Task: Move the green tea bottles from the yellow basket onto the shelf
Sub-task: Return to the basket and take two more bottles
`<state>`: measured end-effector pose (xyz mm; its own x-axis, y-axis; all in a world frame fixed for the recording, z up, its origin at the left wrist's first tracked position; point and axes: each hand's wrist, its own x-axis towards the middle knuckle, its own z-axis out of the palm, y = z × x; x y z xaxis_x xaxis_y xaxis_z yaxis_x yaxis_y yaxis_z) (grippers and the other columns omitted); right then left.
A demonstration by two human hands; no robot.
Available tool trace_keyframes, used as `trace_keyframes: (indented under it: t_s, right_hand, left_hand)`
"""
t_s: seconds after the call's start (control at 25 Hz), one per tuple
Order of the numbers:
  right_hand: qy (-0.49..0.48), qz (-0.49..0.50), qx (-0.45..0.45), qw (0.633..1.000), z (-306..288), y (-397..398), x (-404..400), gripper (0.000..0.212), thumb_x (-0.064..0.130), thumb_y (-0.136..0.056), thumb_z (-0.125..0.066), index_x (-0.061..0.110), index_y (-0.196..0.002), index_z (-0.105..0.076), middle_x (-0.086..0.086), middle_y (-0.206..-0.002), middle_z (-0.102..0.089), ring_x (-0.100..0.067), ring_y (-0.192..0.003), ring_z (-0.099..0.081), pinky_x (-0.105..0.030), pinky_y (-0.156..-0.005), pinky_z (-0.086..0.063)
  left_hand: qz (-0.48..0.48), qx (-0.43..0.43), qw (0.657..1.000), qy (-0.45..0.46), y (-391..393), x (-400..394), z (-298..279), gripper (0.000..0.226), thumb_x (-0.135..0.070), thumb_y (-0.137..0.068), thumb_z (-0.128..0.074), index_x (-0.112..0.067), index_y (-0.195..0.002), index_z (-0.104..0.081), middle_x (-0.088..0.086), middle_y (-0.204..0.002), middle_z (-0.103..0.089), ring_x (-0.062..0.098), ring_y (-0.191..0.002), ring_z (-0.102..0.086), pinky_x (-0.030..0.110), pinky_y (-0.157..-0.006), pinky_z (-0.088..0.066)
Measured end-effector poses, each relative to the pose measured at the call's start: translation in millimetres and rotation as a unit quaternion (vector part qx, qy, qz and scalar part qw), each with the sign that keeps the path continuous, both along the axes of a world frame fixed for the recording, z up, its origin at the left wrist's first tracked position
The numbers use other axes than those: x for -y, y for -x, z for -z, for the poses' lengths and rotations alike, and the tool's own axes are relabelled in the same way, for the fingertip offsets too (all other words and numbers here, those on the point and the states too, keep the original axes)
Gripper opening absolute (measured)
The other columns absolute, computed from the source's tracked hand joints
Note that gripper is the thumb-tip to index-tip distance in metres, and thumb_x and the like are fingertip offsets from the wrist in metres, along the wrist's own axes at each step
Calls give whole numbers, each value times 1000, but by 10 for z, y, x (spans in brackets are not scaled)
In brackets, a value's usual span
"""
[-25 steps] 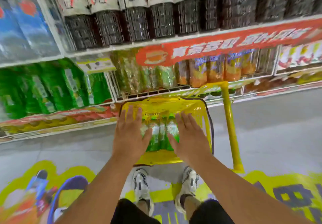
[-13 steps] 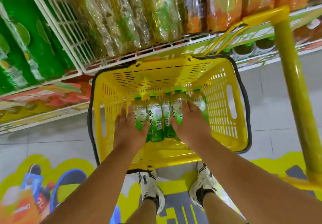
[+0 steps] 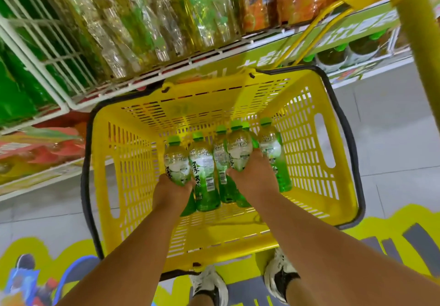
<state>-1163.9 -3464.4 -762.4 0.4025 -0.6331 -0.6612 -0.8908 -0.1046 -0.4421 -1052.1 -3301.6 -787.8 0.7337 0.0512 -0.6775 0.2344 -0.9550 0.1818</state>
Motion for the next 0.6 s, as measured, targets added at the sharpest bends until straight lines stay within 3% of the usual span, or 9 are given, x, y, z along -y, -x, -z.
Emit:
trace_keyframes:
  t_s: [0.12, 0.2, 0.28, 0.52, 0.6]
  right_hand:
    - [-10, 23, 15, 1000, 31, 20, 52, 53, 34, -79, -84, 7, -114, -55, 1, -89, -61, -19, -74, -61, -30, -62, -50]
    - [-24, 30, 16, 999, 8, 58, 66, 48, 34, -77, -84, 11, -110, -59, -2, -90, -67, -18, -73, -64, -29, -60, -53]
    - [-35, 35, 9, 999, -84, 120, 66, 49, 36, -76, -84, 14, -112, -60, -2, -94, -70, -18, -73, -64, -25, -55, -47]
    - [-26, 63, 70, 995, -903, 242, 99, 51, 41, -77, -82, 18, -117, -61, 0, -101, -71, -24, -90, -68, -39, -76, -58]
    - [-32, 73, 88, 993, -1296, 268, 146, 47, 41, -76, -83, 23, -114, -62, 5, -96, -71, -17, -86, -69, -35, -71, -58]
  left_hand:
    - [-9, -10, 1000, 4, -66, -27, 2, 65, -50, -83, -79, 0, -118, -56, 17, -108, -70, 33, -86, -66, 32, -60, -46]
    - [-29, -9, 999, 11, -59, -49, -77, 63, -52, -82, -79, -2, -113, -57, 16, -104, -70, 33, -86, -67, 34, -63, -51]
    - [-42, -8, 999, 26, -8, -55, -256, 64, -52, -82, -79, -3, -115, -57, 15, -103, -69, 33, -85, -67, 36, -65, -53]
    - [-16, 20, 993, 117, 98, 79, -1300, 45, -48, -83, -80, -13, -106, -62, 4, -95, -67, 21, -76, -63, 30, -59, -44]
    - [-31, 15, 987, 157, 155, 146, -1728, 40, -48, -83, -79, -19, -105, -64, -2, -93, -68, 14, -75, -63, 27, -56, -44]
